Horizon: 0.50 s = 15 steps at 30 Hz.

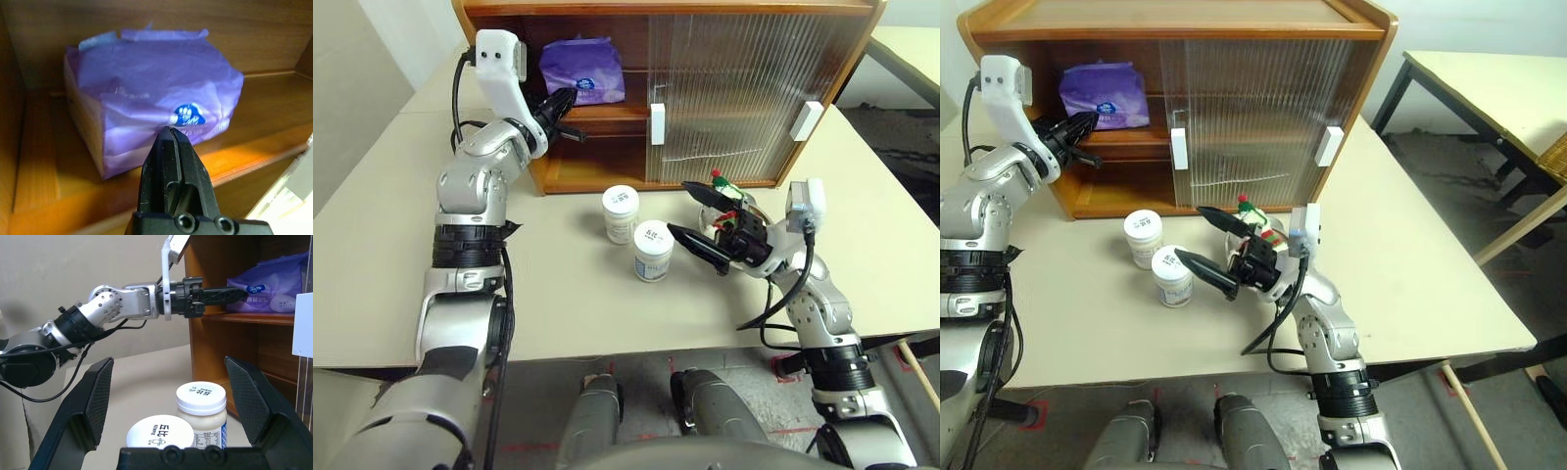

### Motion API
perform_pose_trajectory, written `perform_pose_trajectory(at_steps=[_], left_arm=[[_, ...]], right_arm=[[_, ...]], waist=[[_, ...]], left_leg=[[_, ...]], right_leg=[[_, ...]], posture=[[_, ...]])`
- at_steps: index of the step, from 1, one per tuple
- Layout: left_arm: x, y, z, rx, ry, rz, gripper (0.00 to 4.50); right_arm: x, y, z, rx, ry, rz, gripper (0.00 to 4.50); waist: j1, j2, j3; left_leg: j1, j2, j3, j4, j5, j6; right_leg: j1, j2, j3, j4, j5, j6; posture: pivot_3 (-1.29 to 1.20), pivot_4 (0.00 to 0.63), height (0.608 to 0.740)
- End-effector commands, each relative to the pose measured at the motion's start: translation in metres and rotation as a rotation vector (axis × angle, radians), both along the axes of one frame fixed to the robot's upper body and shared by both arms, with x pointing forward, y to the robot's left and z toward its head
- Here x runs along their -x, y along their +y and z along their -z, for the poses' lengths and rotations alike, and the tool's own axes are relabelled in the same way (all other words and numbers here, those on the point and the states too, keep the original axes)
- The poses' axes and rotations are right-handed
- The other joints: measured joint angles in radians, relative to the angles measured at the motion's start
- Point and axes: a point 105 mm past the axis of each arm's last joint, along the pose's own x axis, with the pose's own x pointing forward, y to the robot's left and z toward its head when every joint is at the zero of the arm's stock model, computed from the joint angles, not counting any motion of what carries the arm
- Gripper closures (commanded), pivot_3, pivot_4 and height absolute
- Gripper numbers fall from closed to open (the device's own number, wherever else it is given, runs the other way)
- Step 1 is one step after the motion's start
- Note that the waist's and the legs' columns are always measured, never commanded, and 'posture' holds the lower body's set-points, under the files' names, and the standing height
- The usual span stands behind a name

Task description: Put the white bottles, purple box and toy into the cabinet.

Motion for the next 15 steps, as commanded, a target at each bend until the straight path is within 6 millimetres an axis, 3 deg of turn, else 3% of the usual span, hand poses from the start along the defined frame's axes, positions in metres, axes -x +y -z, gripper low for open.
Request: perform_pose_trajectory(at_steps=[1, 9, 14, 15], left_arm=[[-0.007, -0.001, -0.002, -0.012, -0.039, -0.008, 4.48], [-0.007, -0.014, -0.006, 0.018, -0.067, 0.062, 4.48], [0.015, -0.015, 0.004, 0.052, -0.039, 0.127, 4.48], [0.023, -0.014, 0.006, 0.063, -0.04, 0.155, 4.1]], right_arm=[[0.002, 0.004, 0.001, 0.011, -0.006, -0.007, 0.0], [0.004, 0.003, 0.001, 0.013, -0.006, -0.004, 0.0], [0.003, 0.002, 0.0, 0.011, -0.007, 0.002, 0.0], [0.003, 0.001, 0.0, 0.011, -0.006, 0.003, 0.0]], waist=[[-0.002, 0.0, 0.0], [-0.007, 0.0, 0.0], [-0.015, 0.0, 0.0], [-0.018, 0.0, 0.0]], left_leg=[[0.0, 0.0, 0.0, 0.0, 0.0, 0.0], [0.0, 0.0, 0.0, 0.0, 0.0, 0.0], [0.0, -0.001, 0.001, 0.0, 0.0, 0.0], [0.0, -0.001, 0.001, 0.0, 0.0, 0.0]], right_leg=[[0.0, 0.0, 0.0, 0.0, 0.0, 0.0], [0.0, 0.0, 0.0, 0.0, 0.0, 0.001], [0.0, 0.0, 0.0, 0.0, -0.001, 0.002], [0.0, 0.0, 0.0, 0.0, -0.001, 0.002]], posture=[[-0.16, 0.09, 0.74], [-0.17, 0.09, 0.74], [-0.16, 0.092, 0.74], [-0.16, 0.092, 0.74]])
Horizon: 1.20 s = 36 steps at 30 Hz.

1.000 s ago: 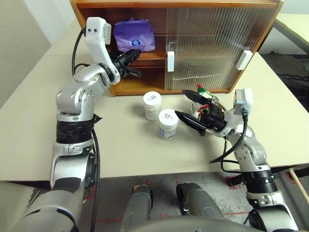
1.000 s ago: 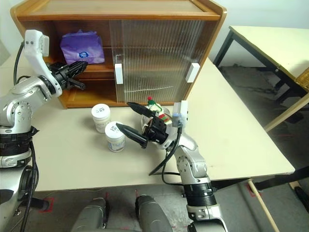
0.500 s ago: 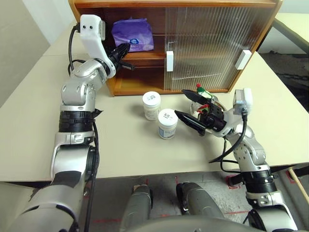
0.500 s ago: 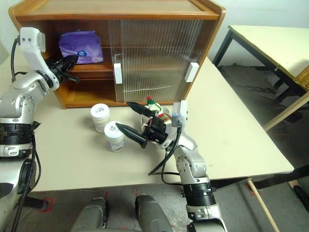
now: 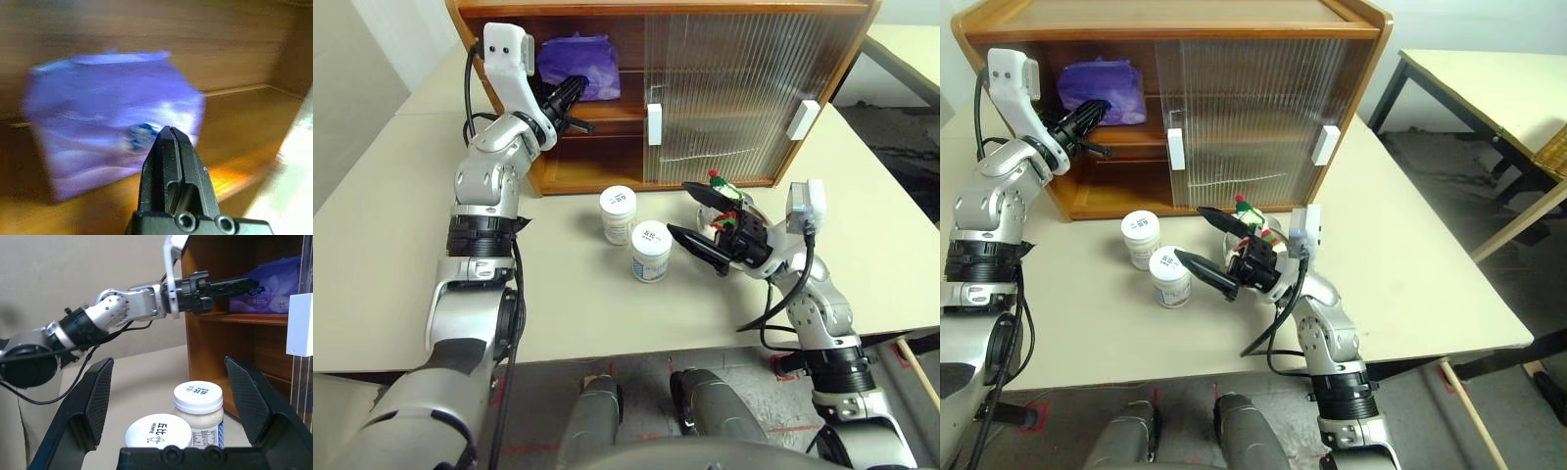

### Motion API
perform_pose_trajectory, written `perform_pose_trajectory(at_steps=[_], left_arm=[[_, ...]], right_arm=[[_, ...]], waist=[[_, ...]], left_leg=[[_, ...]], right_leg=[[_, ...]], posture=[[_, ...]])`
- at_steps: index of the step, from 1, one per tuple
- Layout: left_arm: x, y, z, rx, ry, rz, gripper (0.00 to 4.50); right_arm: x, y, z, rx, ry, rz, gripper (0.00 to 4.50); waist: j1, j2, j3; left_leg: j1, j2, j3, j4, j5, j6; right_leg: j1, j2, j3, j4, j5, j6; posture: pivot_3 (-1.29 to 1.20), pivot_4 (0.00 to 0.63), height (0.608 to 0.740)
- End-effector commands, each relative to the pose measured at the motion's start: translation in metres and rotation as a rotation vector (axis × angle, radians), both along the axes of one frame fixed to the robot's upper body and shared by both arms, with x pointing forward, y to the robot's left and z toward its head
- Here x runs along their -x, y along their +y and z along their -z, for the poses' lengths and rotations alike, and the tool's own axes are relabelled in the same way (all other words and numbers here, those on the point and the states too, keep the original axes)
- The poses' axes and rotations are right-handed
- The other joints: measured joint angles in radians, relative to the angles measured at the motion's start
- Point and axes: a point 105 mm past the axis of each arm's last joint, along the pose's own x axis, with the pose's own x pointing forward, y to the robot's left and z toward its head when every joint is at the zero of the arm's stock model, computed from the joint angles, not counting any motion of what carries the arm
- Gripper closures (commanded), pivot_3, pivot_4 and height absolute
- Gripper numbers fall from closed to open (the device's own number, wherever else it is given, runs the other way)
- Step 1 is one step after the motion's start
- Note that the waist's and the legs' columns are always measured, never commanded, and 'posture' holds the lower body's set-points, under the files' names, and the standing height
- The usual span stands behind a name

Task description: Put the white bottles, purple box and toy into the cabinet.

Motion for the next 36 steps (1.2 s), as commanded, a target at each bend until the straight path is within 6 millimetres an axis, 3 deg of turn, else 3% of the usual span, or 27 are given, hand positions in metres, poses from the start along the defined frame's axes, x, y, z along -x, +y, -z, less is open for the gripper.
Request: perform_pose_trajectory(at_steps=[1, 6, 12, 16, 19, 21, 25, 29, 36], left_arm=[[0.023, 0.003, 0.007, 0.028, 0.021, 0.067, 3.86], [0.082, -0.003, 0.012, 0.001, -0.047, 0.304, 2.18], [0.125, 0.051, 0.072, -0.063, 0.211, 0.25, 0.07], [0.149, 0.07, 0.106, -0.123, 0.37, 0.221, 0.02], [0.158, 0.074, 0.121, -0.139, 0.417, 0.206, 0.02], [0.16, 0.073, 0.131, -0.167, 0.441, 0.206, 0.02], [0.154, 0.068, 0.147, -0.244, 0.447, 0.18, 0.02], [0.133, 0.054, 0.149, -0.17, 0.388, 0.123, 0.02], [0.12, 0.04, 0.162, -0.129, 0.376, 0.085, 0.02]], right_arm=[[0.002, 0.0, 0.001, 0.012, -0.002, 0.0, 0.0], [-0.001, -0.004, 0.002, 0.027, 0.004, 0.005, 0.0], [-0.009, -0.013, 0.001, 0.051, -0.033, 0.065, 0.0], [-0.014, -0.012, 0.0, 0.067, -0.094, 0.14, 0.0], [-0.015, -0.007, -0.001, 0.065, -0.121, 0.169, 0.0], [-0.016, -0.006, 0.0, 0.068, -0.132, 0.18, 0.0], [-0.016, -0.005, 0.001, 0.072, -0.135, 0.174, 0.0], [-0.011, -0.005, 0.007, 0.104, -0.121, 0.138, 0.0], [-0.012, -0.017, 0.009, 0.116, -0.108, 0.141, 0.0]], waist=[[-0.006, 0.0, 0.0], [-0.014, 0.0, 0.0], [-0.018, 0.001, -0.001], [-0.017, 0.003, -0.002], [-0.014, 0.004, -0.003], [-0.014, 0.006, -0.005], [-0.015, 0.01, -0.008], [-0.011, 0.011, -0.009], [-0.023, 0.01, -0.01]], left_leg=[[0.0, 0.0, 0.0, 0.0, 0.0, 0.0], [0.0, 0.001, 0.0, -0.001, 0.0, -0.001], [0.003, 0.002, 0.0, -0.004, 0.0, -0.001], [0.003, 0.003, -0.002, -0.009, -0.001, -0.003], [0.002, 0.004, -0.005, -0.01, -0.003, -0.007], [-0.002, 0.004, -0.005, -0.011, -0.004, -0.008], [-0.008, 0.005, -0.005, -0.01, -0.004, -0.008], [-0.009, 0.006, -0.004, -0.01, -0.004, -0.007], [-0.009, 0.006, -0.003, -0.009, -0.003, -0.006]], right_leg=[[0.0, 0.0, 0.0, 0.0, 0.0, 0.0], [-0.001, 0.0, 0.0, 0.001, -0.001, -0.001], [-0.001, 0.0, 0.0, 0.003, -0.006, 0.001], [-0.006, 0.0, 0.0, 0.004, -0.006, -0.002], [-0.015, 0.0, 0.0, 0.005, -0.001, -0.015], [-0.018, 0.0, 0.0, 0.005, -0.001, -0.016], [-0.021, 0.001, 0.0, 0.005, -0.001, -0.017], [-0.021, 0.001, -0.001, 0.005, -0.001, -0.017], [-0.02, 0.002, 0.0, 0.005, 0.0, -0.016]], posture=[[-0.16, 0.093, 0.74], [-0.15, 0.102, 0.74], [-0.15, 0.106, 0.74], [-0.15, 0.104, 0.74], [-0.15, 0.101, 0.74], [-0.15, 0.1, 0.74], [-0.15, 0.098, 0.74], [-0.16, 0.092, 0.74], [-0.17, 0.089, 0.74]])
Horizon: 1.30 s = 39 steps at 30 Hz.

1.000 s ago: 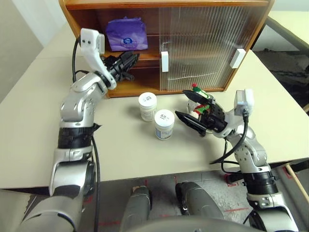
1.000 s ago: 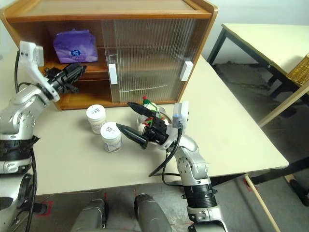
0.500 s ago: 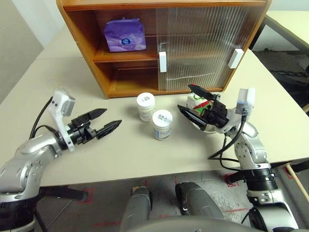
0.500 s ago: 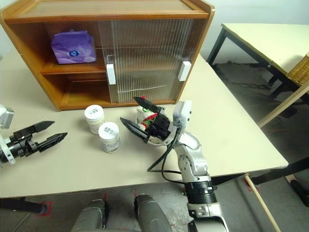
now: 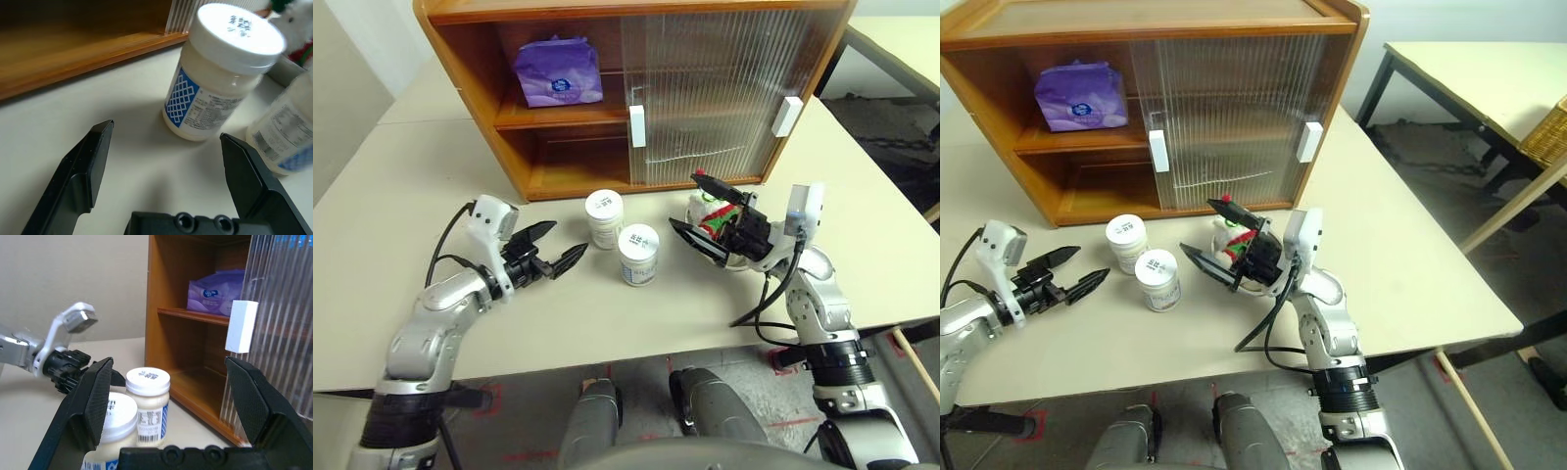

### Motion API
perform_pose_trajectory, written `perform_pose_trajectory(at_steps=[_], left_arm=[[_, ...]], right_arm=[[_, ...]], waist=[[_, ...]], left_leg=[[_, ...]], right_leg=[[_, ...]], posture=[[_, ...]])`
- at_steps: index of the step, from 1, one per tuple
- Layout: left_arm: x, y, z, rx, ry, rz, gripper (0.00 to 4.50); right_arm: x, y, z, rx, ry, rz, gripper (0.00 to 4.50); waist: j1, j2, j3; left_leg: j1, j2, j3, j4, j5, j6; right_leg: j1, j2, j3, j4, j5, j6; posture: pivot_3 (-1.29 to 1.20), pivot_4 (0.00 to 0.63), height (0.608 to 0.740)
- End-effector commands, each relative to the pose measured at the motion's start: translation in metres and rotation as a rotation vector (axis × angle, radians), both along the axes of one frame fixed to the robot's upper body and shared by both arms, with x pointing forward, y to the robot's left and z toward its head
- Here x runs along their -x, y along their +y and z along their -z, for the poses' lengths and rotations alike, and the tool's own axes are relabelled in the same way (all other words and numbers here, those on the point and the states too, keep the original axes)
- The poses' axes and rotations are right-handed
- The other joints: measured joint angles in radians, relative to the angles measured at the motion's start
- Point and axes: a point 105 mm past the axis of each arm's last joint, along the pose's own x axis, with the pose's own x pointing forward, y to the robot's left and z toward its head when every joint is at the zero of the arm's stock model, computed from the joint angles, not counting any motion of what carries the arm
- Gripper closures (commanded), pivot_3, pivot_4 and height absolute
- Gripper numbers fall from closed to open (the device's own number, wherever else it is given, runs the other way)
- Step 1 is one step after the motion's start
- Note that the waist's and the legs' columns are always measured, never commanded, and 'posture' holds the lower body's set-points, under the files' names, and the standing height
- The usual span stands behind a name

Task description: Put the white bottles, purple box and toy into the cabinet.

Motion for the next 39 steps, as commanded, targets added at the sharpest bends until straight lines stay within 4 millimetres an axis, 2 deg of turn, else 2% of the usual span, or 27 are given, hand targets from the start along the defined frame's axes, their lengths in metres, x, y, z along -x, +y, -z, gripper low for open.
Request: perform_pose_trajectory(at_steps=[1, 9, 16, 19, 26, 27, 30, 31, 34, 36, 39], left_arm=[[-0.005, -0.004, 0.002, 0.016, -0.006, -0.018, 0.02], [-0.013, -0.016, 0.012, 0.022, 0.027, 0.006, 0.02], [-0.024, -0.037, 0.024, 0.038, 0.05, 0.055, 0.02], [-0.03, -0.045, 0.029, 0.038, 0.052, 0.068, 0.02], [-0.044, -0.052, 0.04, 0.014, 0.055, 0.032, 0.02], [-0.046, -0.052, 0.041, 0.019, 0.054, 0.027, 0.42], [-0.051, -0.049, 0.033, 0.05, 0.015, -0.015, 1.22], [-0.053, -0.046, 0.027, 0.066, -0.008, -0.036, 1.33], [-0.058, -0.029, 0.014, 0.085, -0.063, -0.093, 1.33], [-0.064, -0.015, -0.002, 0.086, -0.117, -0.122, 1.33], [-0.073, -0.006, -0.021, 0.082, -0.172, -0.143, 1.33]], right_arm=[[0.0, -0.01, 0.006, 0.028, 0.026, -0.004, 0.0], [-0.001, -0.048, 0.002, 0.037, 0.059, 0.005, 0.0], [0.004, -0.069, -0.002, 0.069, 0.088, -0.036, 0.0], [0.003, -0.075, -0.002, 0.077, 0.092, -0.034, 0.0], [0.004, -0.075, 0.0, 0.086, 0.094, -0.03, 0.0], [0.004, -0.075, 0.0, 0.088, 0.095, -0.026, 0.0], [0.004, -0.075, 0.0, 0.095, 0.093, -0.02, 0.0], [0.004, -0.075, 0.0, 0.096, 0.093, -0.019, 0.0], [0.004, -0.075, 0.0, 0.099, 0.095, -0.016, 0.0], [0.003, -0.075, 0.002, 0.106, 0.102, -0.014, 0.0], [0.002, -0.075, 0.003, 0.111, 0.106, -0.015, 0.0]], waist=[[-0.001, 0.0, 0.0], [-0.001, 0.0, 0.0], [0.0, 0.0, 0.0], [0.0, 0.0, 0.0], [-0.004, 0.0, 0.0], [-0.005, 0.0, 0.0], [-0.007, 0.0, 0.0], [-0.008, 0.0, 0.0], [-0.013, -0.002, 0.001], [-0.014, -0.002, 0.001], [-0.012, -0.002, 0.002]], left_leg=[[0.0, 0.0, 0.0, 0.0, 0.0, 0.0], [0.006, -0.003, 0.0, 0.002, 0.001, 0.001], [0.006, -0.003, 0.0, 0.003, 0.001, 0.002], [0.008, -0.005, 0.0, 0.004, 0.002, 0.003], [0.015, -0.005, 0.001, 0.004, 0.002, 0.003], [0.016, -0.005, 0.001, 0.003, 0.002, 0.003], [0.018, -0.006, 0.001, 0.003, 0.002, 0.003], [0.019, -0.006, 0.001, 0.003, 0.002, 0.003], [0.019, -0.006, 0.0, 0.003, 0.002, 0.003], [0.019, -0.006, 0.001, 0.003, 0.002, 0.003], [0.018, -0.006, 0.0, 0.002, 0.002, 0.003]], right_leg=[[0.001, 0.0, 0.0, 0.0, 0.0, 0.0], [0.009, 0.0, 0.0, 0.0, -0.001, 0.003], [0.011, 0.0, 0.0, -0.001, -0.003, 0.007], [0.014, 0.0, 0.0, -0.001, -0.007, 0.014], [0.02, 0.0, 0.0, -0.002, -0.008, 0.017], [0.021, 0.0, 0.0, -0.002, -0.008, 0.018], [0.023, 0.0, 0.0, -0.002, -0.009, 0.018], [0.024, 0.0, 0.0, -0.002, -0.009, 0.019], [0.024, 0.0, 0.0, -0.002, -0.01, 0.019], [0.024, 0.0, 0.001, -0.002, -0.01, 0.02], [0.024, 0.0, 0.0, -0.002, -0.01, 0.02]], posture=[[-0.17, 0.088, 0.74], [-0.18, 0.09, 0.74], [-0.19, 0.092, 0.74], [-0.19, 0.093, 0.74], [-0.19, 0.094, 0.74], [-0.2, 0.095, 0.74], [-0.2, 0.096, 0.74], [-0.2, 0.097, 0.74], [-0.2, 0.099, 0.74], [-0.19, 0.102, 0.74], [-0.19, 0.103, 0.74]])
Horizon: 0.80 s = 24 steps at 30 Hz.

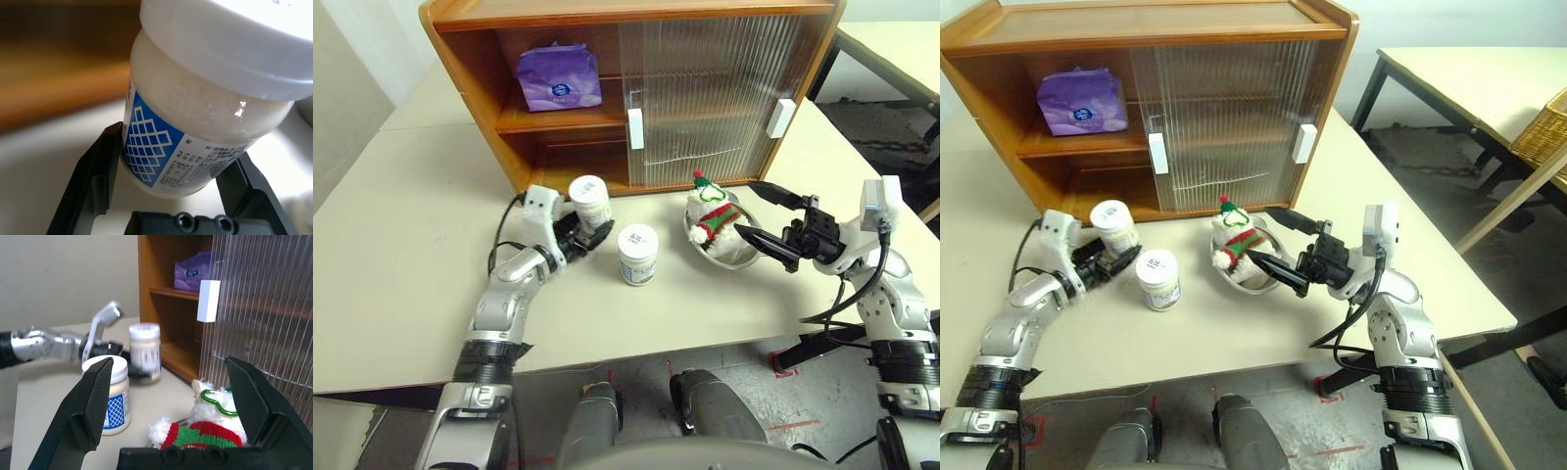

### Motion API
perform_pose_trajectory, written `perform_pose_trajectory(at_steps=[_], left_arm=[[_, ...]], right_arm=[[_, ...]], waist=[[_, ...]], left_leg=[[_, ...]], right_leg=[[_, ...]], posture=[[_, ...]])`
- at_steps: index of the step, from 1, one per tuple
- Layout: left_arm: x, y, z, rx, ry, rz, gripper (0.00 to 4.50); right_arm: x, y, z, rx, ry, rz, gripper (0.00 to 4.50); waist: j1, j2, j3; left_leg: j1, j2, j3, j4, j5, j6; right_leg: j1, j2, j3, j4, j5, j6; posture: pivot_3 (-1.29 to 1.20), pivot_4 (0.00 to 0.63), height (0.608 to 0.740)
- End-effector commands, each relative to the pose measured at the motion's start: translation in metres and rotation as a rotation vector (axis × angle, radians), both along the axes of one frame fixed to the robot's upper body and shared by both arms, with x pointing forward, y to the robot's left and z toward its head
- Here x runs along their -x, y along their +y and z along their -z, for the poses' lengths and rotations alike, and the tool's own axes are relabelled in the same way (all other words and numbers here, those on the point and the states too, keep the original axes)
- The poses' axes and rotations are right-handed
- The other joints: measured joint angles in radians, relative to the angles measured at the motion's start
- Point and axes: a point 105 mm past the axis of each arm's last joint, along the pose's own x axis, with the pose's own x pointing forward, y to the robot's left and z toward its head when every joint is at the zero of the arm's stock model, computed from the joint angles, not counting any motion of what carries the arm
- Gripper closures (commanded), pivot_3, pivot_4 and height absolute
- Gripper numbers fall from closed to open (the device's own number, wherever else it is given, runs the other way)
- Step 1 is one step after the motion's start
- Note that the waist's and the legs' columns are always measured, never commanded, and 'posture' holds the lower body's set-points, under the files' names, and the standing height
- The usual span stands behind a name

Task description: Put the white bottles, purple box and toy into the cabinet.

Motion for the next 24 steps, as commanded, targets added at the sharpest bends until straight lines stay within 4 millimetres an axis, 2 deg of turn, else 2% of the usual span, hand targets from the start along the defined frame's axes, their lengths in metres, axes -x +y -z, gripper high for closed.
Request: perform_pose_trajectory(at_steps=[1, 8, 11, 15, 24], left_arm=[[-0.013, 0.009, -0.028, 0.006, -0.093, -0.03, 1.33], [-0.034, 0.003, -0.026, -0.031, -0.086, -0.062, 1.33], [-0.045, 0.001, -0.026, -0.034, -0.086, -0.076, 1.33], [-0.062, -0.003, -0.029, -0.041, -0.085, -0.084, 1.33], [-0.085, -0.009, -0.025, -0.067, -0.049, -0.132, 1.33]], right_arm=[[-0.002, 0.0, 0.0, 0.023, 0.002, -0.001, 0.0], [-0.003, 0.001, 0.0, 0.027, 0.0, -0.006, 0.0], [-0.003, 0.001, 0.001, 0.028, 0.001, -0.01, 0.0], [-0.002, 0.002, 0.001, 0.028, 0.002, -0.016, 0.0], [0.0, -0.001, 0.0, 0.031, -0.003, -0.01, 0.0]], waist=[[0.003, 0.0, 0.0], [0.01, 0.0, 0.0], [0.011, 0.0, 0.0], [0.012, -0.001, 0.001], [-0.001, -0.001, 0.001]], left_leg=[[0.0, 0.0, 0.0, 0.0, 0.0, 0.0], [-0.002, -0.003, 0.0, 0.001, -0.002, 0.004], [-0.003, -0.002, 0.0, 0.001, -0.003, 0.005], [-0.004, -0.002, 0.0, 0.001, -0.003, 0.005], [-0.007, -0.002, 0.001, 0.001, -0.003, 0.007]], right_leg=[[0.0, 0.0, 0.0, 0.0, 0.0, 0.0], [0.0, -0.002, 0.003, -0.002, -0.002, 0.003], [0.0, -0.002, 0.003, -0.003, 0.002, -0.003], [0.0, -0.002, 0.003, -0.003, 0.002, -0.003], [0.001, -0.002, 0.003, -0.012, 0.002, 0.011]], posture=[[-0.19, 0.103, 0.74], [-0.19, 0.103, 0.74], [-0.19, 0.103, 0.74], [-0.21, 0.101, 0.74], [-0.23, 0.096, 0.74]])
